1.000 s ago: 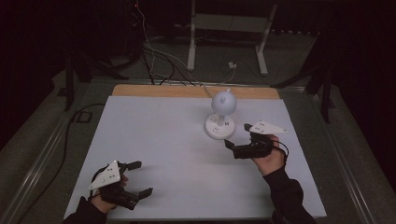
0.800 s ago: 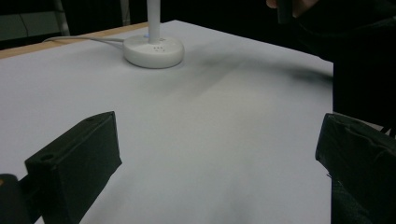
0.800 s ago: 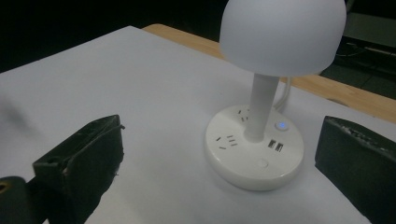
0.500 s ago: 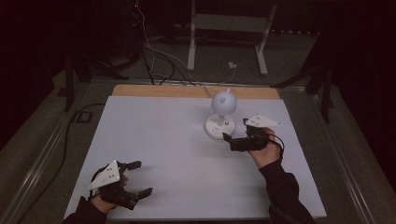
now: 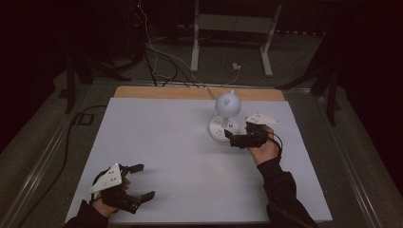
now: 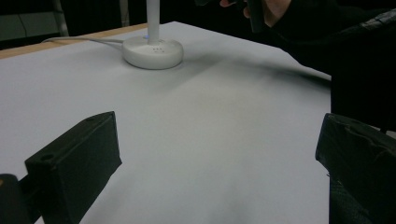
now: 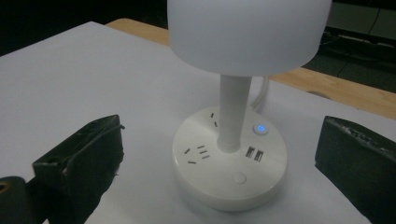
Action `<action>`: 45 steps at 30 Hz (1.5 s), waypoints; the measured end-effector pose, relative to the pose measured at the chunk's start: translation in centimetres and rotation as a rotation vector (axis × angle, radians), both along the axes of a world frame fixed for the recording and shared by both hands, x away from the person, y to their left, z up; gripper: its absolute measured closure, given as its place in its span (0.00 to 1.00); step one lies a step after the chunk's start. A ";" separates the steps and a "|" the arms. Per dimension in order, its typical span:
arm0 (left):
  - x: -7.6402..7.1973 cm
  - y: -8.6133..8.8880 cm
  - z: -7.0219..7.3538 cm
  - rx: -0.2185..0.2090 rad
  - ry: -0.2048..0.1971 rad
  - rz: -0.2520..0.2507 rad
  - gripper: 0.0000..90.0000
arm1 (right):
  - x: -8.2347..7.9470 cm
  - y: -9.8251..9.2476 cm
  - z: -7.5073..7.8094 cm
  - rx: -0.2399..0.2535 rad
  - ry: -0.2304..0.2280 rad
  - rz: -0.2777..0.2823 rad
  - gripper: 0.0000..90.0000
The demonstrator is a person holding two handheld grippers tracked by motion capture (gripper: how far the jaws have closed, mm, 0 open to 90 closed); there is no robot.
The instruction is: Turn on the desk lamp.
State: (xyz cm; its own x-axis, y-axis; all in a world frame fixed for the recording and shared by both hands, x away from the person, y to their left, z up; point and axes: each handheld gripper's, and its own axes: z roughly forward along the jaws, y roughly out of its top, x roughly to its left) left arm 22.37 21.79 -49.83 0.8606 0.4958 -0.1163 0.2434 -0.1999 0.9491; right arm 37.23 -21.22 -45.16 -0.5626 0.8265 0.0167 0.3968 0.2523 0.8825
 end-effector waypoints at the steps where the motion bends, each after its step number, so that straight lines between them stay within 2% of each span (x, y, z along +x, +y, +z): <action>1: 0.0 0.0 0.0 -0.005 0.001 0.002 0.00 | 0.1 0.0 -0.2 -0.003 0.000 0.000 0.00; 5: 0.0 0.0 0.0 -0.001 0.002 0.001 0.00 | 0.8 0.2 -0.9 -0.001 0.018 0.021 0.00; 12: 0.0 0.0 0.0 -0.004 0.003 0.001 0.00 | 1.8 0.3 -2.2 -0.037 0.052 0.039 0.00; 16: 0.0 0.0 0.0 0.004 0.002 0.000 0.00 | 2.1 0.2 -2.7 -0.027 0.070 0.049 0.00; 22: 0.1 0.0 -0.1 0.012 0.012 0.002 0.01 | 2.5 0.4 -3.3 -0.017 0.062 0.008 0.00; 25: 0.1 0.0 -0.1 0.001 0.010 0.003 0.01 | 2.6 0.5 -3.5 -0.012 0.058 -0.021 0.02; 29: 0.1 0.0 -0.1 0.004 0.010 0.001 0.01 | 2.4 0.3 -3.4 0.003 0.055 -0.053 0.18; 30: 0.1 0.0 0.0 0.001 0.009 0.001 0.01 | 2.4 0.3 -3.4 0.003 0.055 -0.053 0.18; 33: 0.1 0.0 -0.1 0.002 0.011 0.000 0.00 | 2.4 0.1 -3.3 0.018 0.065 -0.085 0.32; 34: 0.1 0.0 -0.1 0.002 0.011 0.000 0.01 | 2.4 0.1 -3.3 0.018 0.065 -0.085 0.32; 35: 0.1 0.0 -0.1 0.001 0.009 0.000 0.01 | 2.4 0.0 -3.3 -0.004 0.056 -0.104 0.45; 37: 0.1 0.0 -0.1 -0.002 0.012 0.003 0.01 | 2.4 -0.1 -3.3 -0.006 0.052 -0.118 0.52; 41: 0.1 0.0 -0.1 -0.001 0.010 0.000 0.00 | 2.6 -0.2 -3.5 -0.013 0.076 -0.122 0.67; 42: 0.1 0.0 -0.1 -0.002 0.012 0.001 0.00 | 2.6 -0.2 -3.5 -0.013 0.076 -0.122 0.67; 44: 0.1 0.0 -0.1 -0.002 0.013 0.002 0.00 | 2.6 -0.3 -3.6 0.005 0.096 -0.123 0.73; 45: 0.1 0.0 -0.1 0.000 0.013 0.000 0.01 | 2.6 -0.2 -3.6 -0.001 0.095 -0.121 0.76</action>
